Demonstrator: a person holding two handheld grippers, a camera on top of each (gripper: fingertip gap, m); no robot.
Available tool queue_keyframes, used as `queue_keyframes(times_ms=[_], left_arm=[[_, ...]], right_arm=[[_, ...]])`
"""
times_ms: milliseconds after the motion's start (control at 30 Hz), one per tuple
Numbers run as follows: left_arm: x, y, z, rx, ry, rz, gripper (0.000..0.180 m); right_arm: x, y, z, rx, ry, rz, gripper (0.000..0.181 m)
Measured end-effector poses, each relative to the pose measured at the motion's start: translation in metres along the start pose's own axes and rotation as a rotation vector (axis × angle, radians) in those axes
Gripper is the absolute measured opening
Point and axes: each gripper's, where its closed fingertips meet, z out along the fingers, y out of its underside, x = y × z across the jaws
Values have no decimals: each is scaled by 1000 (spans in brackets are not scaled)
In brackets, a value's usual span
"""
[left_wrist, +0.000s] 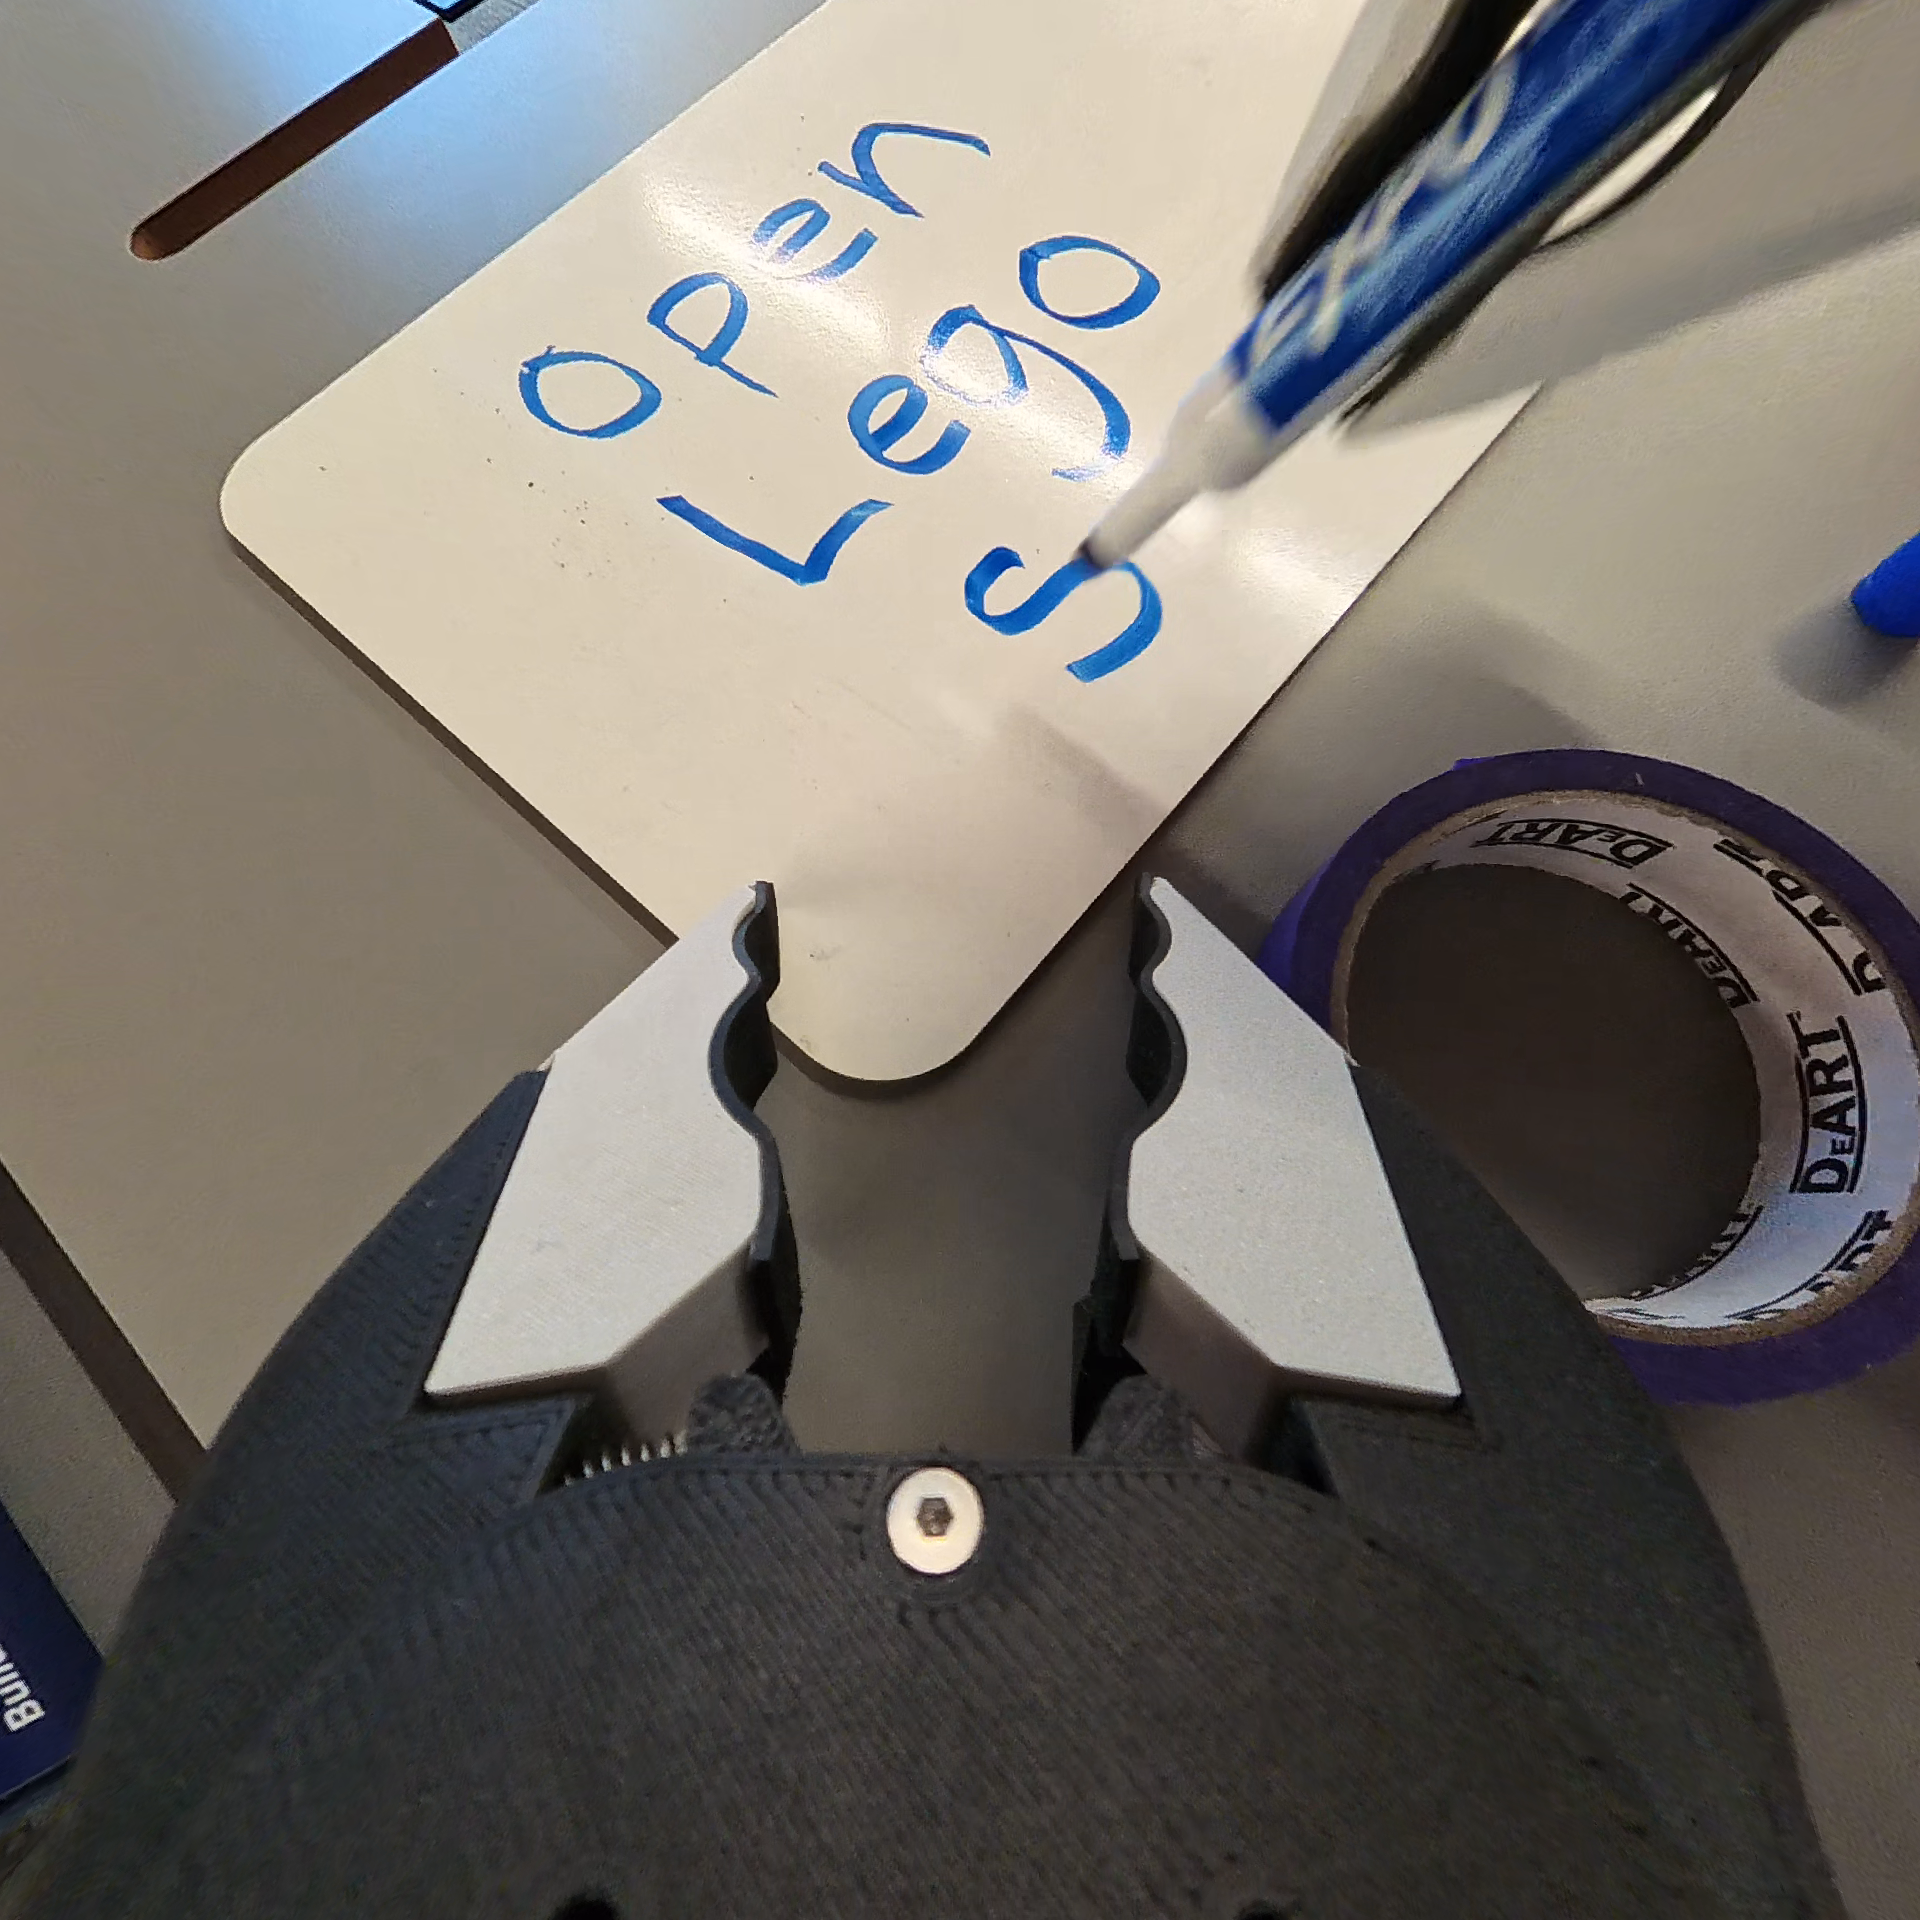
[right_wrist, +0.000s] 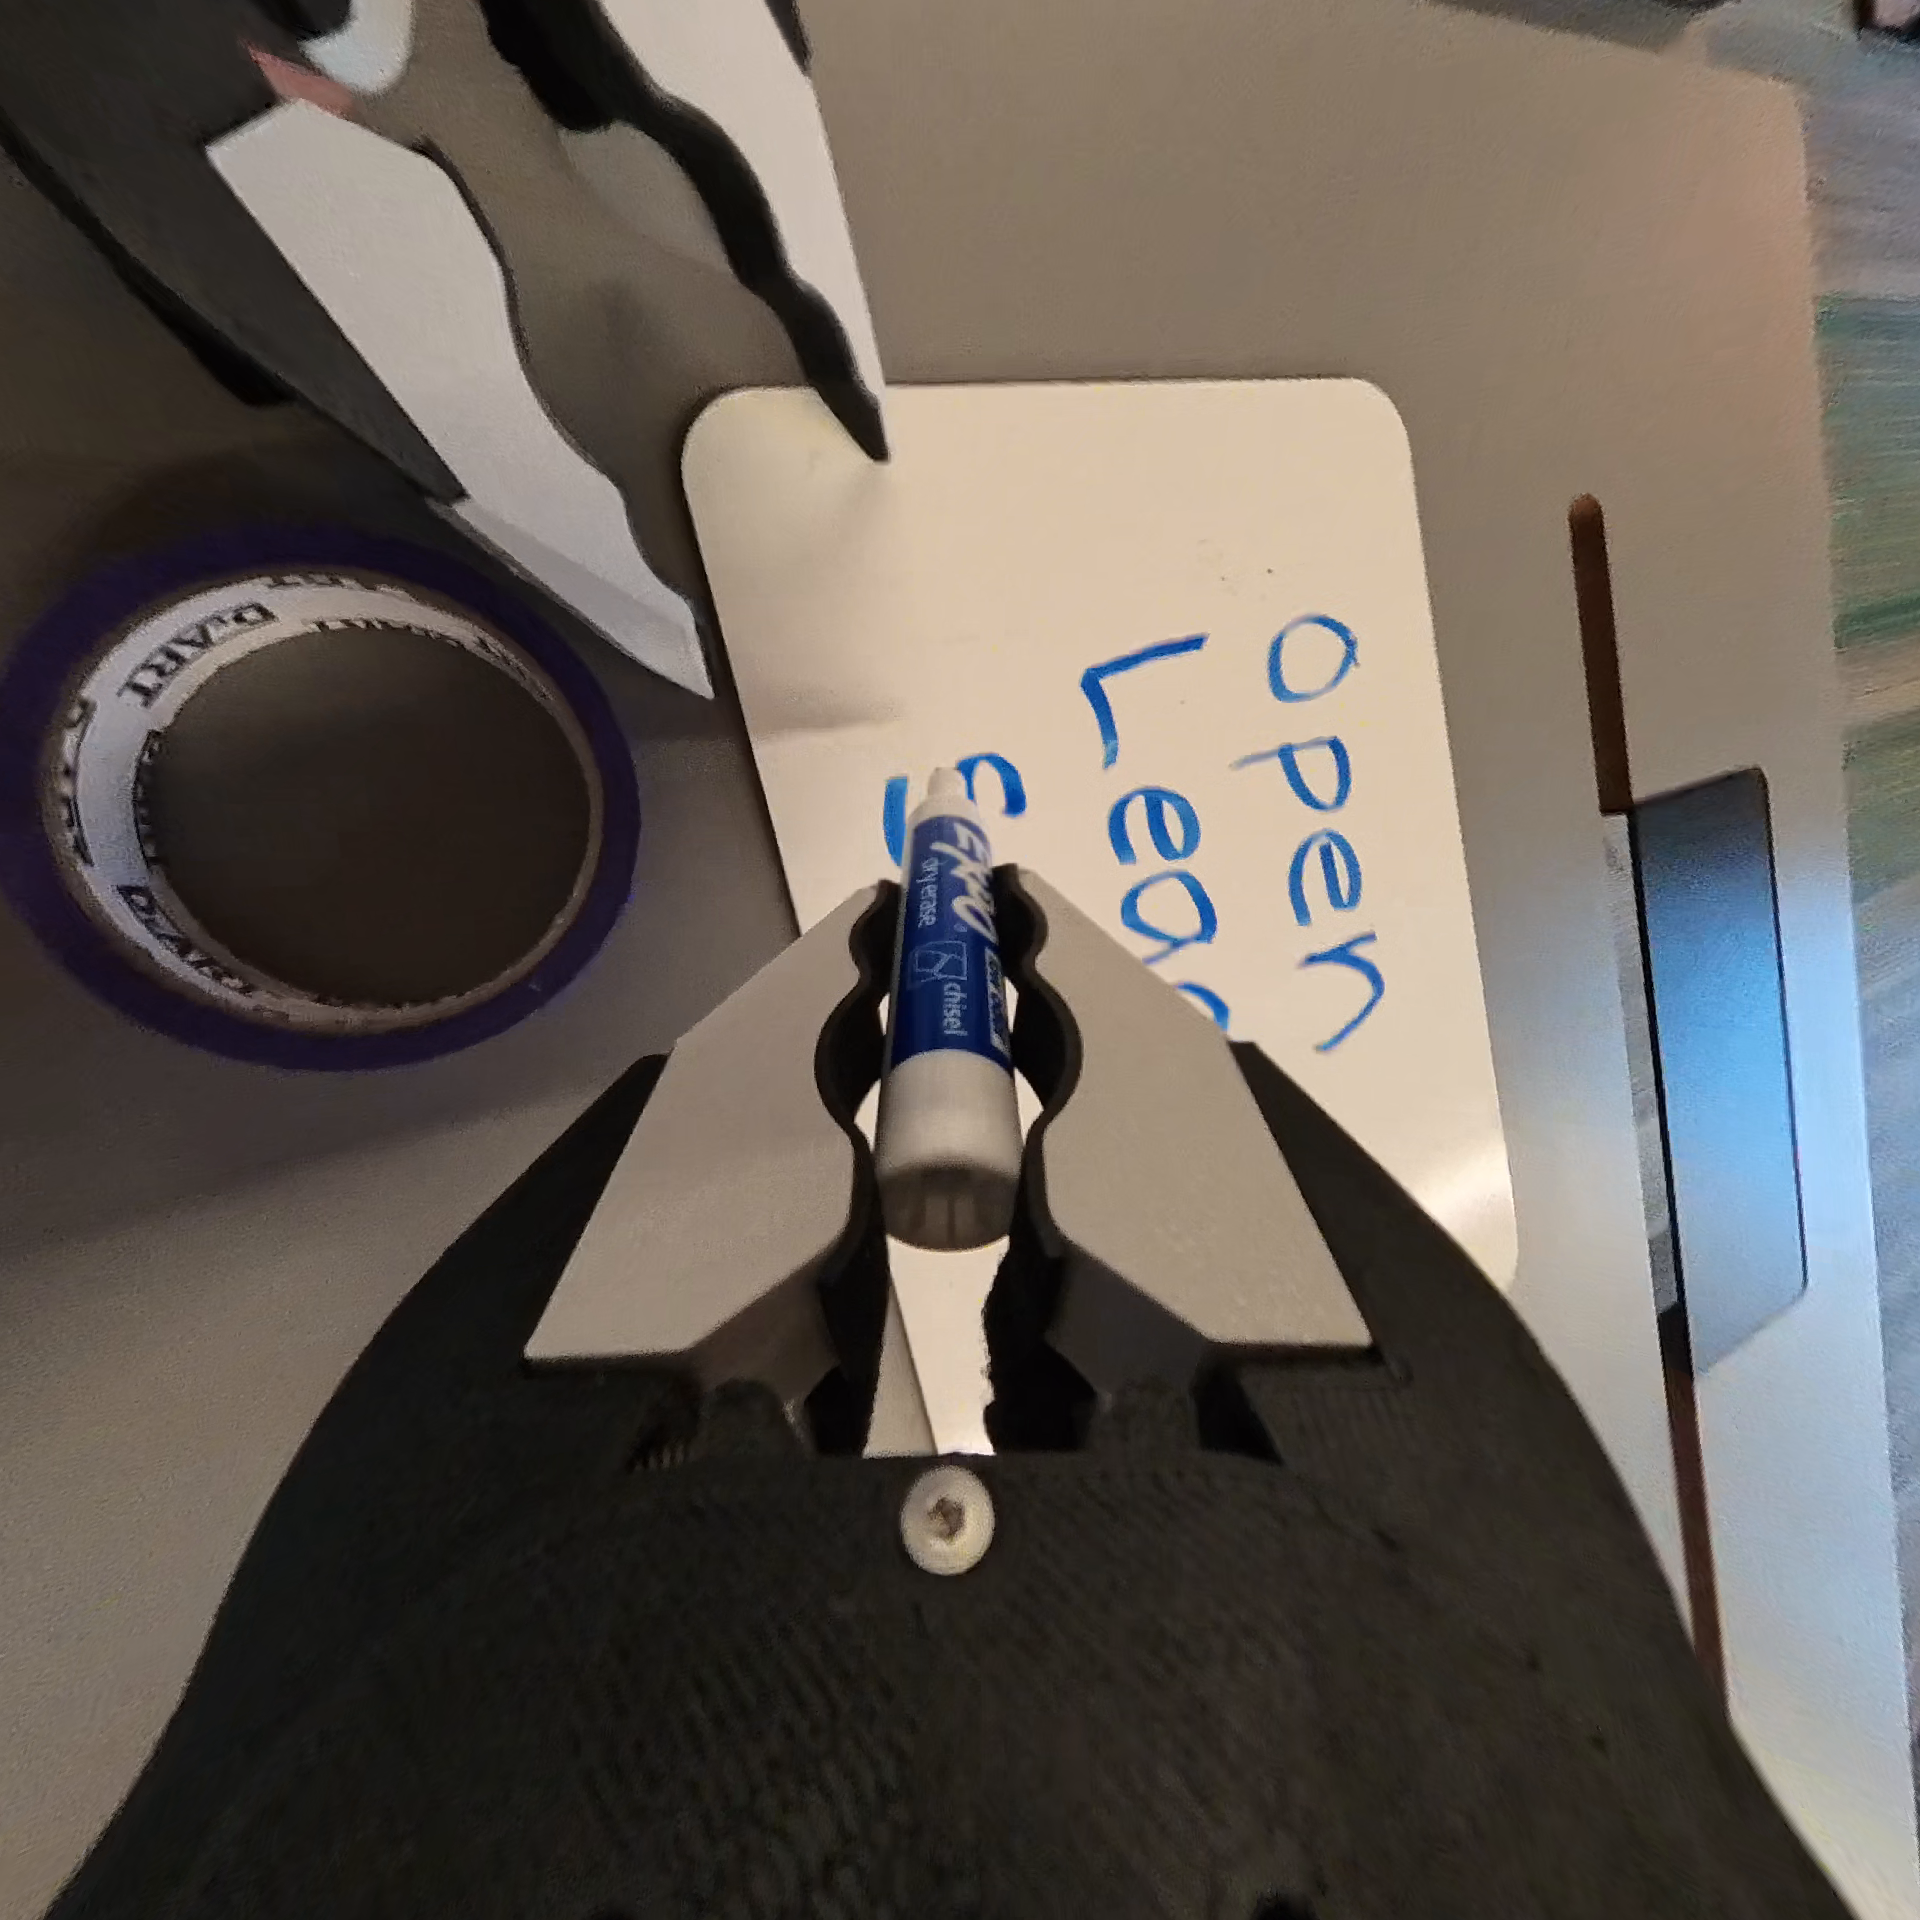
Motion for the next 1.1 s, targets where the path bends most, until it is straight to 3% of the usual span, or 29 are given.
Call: queue_keyframes(times_ms=[200, 1100], left_arm=[[0, 0, 0, 0, 0, 0, 67], [-1, 0, 1, 0, -1, 0, 67]], right_arm=[[7, 37, -7, -89, 20, 28, 18], [3, 37, 3, -92, -14, -41, 18]])
